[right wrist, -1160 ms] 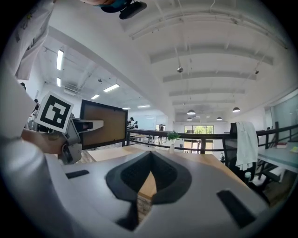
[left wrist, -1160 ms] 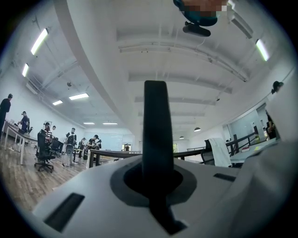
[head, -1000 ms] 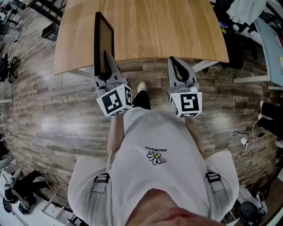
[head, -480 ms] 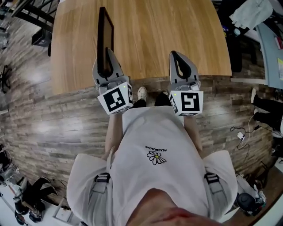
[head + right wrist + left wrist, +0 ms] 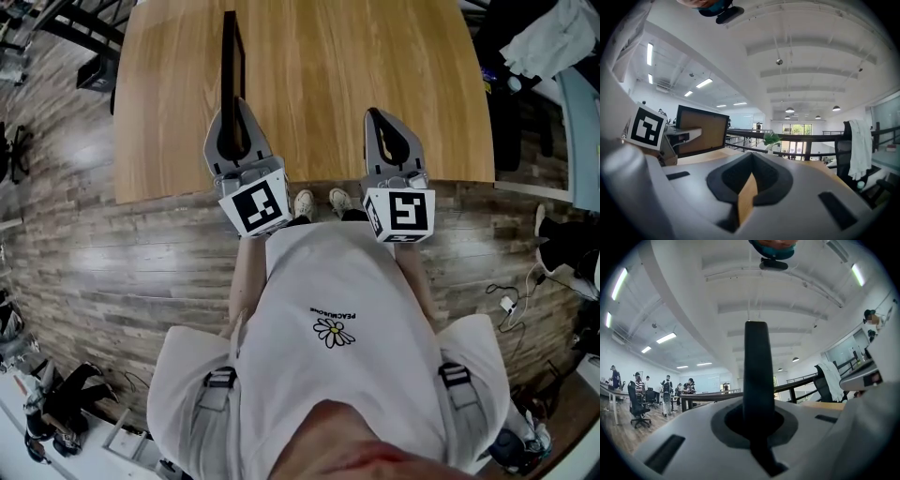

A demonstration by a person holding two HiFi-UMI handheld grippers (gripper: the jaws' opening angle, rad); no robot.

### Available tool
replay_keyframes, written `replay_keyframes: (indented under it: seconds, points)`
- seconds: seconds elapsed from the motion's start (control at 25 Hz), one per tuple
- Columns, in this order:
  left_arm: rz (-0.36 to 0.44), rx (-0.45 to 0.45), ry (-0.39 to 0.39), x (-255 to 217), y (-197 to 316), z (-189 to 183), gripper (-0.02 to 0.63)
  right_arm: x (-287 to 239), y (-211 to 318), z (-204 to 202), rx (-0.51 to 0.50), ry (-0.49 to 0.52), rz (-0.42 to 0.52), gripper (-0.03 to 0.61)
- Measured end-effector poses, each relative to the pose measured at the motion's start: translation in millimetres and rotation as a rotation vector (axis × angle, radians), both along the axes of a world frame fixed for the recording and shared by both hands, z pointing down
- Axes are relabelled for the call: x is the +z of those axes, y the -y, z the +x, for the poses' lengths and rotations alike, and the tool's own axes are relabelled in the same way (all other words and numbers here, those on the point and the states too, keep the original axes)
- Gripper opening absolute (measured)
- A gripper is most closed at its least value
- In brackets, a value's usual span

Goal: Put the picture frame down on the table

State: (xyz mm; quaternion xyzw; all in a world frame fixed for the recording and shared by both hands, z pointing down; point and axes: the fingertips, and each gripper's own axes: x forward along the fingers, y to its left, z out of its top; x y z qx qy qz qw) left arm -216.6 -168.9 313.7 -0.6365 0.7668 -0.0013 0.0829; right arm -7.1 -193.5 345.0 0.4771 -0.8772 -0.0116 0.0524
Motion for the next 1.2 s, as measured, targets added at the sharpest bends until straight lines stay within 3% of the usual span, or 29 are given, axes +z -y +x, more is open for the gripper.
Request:
replay_keyframes:
  seconds: [0.24,0.44,0.64,0.8,0.88,1.08,1.2]
  points:
    - [-0.005,0.019,0.076,-2.6,15.6,16.8,0.023,-0.8,14.3,5.9,-0.001,0.007,-0.009,0.009]
    - [-0.078,0.045,0.082,12.9,26.2,21.7,0.025,1.3,14.2,6.5,-0.011,-0.01,-0.013,0.009]
    - [-0.121,0.065,0.24,17.8,44.2,21.5,0.025,6.1,6.6,15.5,-0.004,-0.031,-0.018,0.009]
    - [-0.241,0.143,0.303,33.5,61.8,24.3,0.025,7.6,3.3,26.0,0.016,-0.035,-0.019,0.009]
    - [-0.31,0.189,0.394,41.7,71.5,30.6,0.024,6.6,2.4,30.0,0.025,-0.035,-0.019,0.009]
    - [-0.434,0.29,0.739,64.4,87.1,59.0,0.024,8.7,-2.6,37.1,0.039,-0.036,-0.026,0.009]
    - [-0.561,0.328,0.961,94.4,95.6,68.9,0.025,11.0,-6.7,38.5,0.042,-0.037,-0.029,0.009]
